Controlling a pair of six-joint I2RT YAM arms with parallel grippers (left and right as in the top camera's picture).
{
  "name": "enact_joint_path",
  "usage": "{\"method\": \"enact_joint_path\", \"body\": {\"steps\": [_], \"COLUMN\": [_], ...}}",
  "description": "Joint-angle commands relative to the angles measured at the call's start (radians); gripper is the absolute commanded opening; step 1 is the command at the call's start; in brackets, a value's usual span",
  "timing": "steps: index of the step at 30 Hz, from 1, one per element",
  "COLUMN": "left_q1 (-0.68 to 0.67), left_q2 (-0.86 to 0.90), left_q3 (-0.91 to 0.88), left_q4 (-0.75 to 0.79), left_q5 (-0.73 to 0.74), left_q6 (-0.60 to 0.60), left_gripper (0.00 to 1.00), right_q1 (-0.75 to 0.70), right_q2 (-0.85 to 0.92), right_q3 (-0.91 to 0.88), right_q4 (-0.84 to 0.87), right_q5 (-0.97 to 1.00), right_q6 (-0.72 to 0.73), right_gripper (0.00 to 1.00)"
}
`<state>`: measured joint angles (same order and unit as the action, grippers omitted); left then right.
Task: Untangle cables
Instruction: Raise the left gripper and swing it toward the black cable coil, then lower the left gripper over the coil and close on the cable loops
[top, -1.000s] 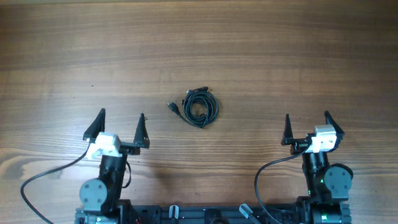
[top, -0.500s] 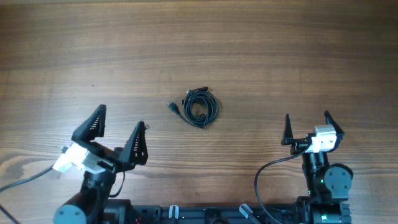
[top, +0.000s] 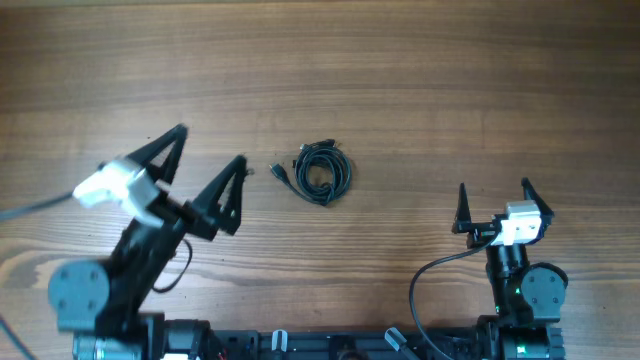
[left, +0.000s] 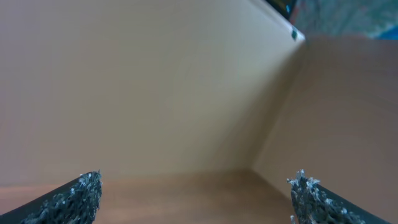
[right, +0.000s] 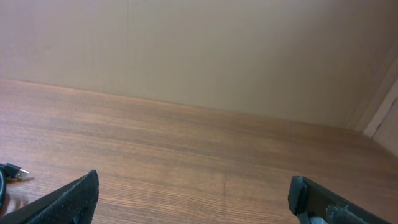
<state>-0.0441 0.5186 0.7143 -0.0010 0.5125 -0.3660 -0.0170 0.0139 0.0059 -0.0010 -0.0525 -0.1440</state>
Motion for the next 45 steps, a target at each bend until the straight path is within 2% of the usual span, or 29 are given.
{"method": "enact_joint_path", "body": {"steps": [1,6,14,21,22,23,24,28,32,35,41,45], "left_q1": [-0.003,-0.004,-0.003,-0.006,-0.006,-0.006,-0.006,-0.017,-0.035,-0.045,-0.135,-0.219], "left_q2": [0.104,0.212,0.344,0.433,0.448,0.464,0.491,0.540,0.562,0.562,0.629,0.718], "left_q3": [0.021,0.021,0.021,0.021,0.021,0.021,0.021,0.021,0.023,0.064,0.373,0.519], "left_q4": [-0.012,-0.019,-0.025,-0.129,-0.137,-0.146,-0.154,-0.202,-0.224,-0.266,-0.658,-0.811], "left_q5": [0.150,0.225,0.249,0.283,0.283,0.283,0.283,0.282,0.208,0.168,-0.152,-0.321], "left_q6": [-0.010,-0.009,-0.009,-0.009,-0.009,-0.009,-0.010,-0.016,-0.120,-0.138,-0.086,-0.082], "left_gripper": [1.00,1.00,1.00,1.00,0.94,0.55,0.04,0.04,0.04,0.04,0.04,0.04], "right_q1": [-0.003,-0.003,-0.003,-0.003,-0.003,-0.003,-0.003,-0.003,-0.003,-0.003,-0.003,-0.003], "right_q2": [0.000,0.000,0.000,0.000,0.000,0.000,0.000,0.000,0.000,0.000,0.000,0.000], "right_q3": [-0.001,-0.001,-0.001,-0.001,-0.001,-0.001,-0.001,-0.001,-0.001,-0.001,-0.001,-0.001], "right_q4": [0.002,0.002,0.002,0.002,0.002,0.002,0.002,0.002,0.002,0.002,0.002,0.002], "right_q5": [-0.016,-0.016,-0.016,-0.016,-0.016,-0.016,-0.016,-0.016,-0.016,-0.016,-0.016,-0.016], "right_q6": [-0.011,-0.011,-0.011,-0.011,-0.011,-0.011,-0.011,-0.012,-0.011,-0.011,-0.011,-0.011], "right_gripper": [1.00,1.00,1.00,1.00,1.00,1.00,1.00,1.00,1.00,1.00,1.00,1.00]}}
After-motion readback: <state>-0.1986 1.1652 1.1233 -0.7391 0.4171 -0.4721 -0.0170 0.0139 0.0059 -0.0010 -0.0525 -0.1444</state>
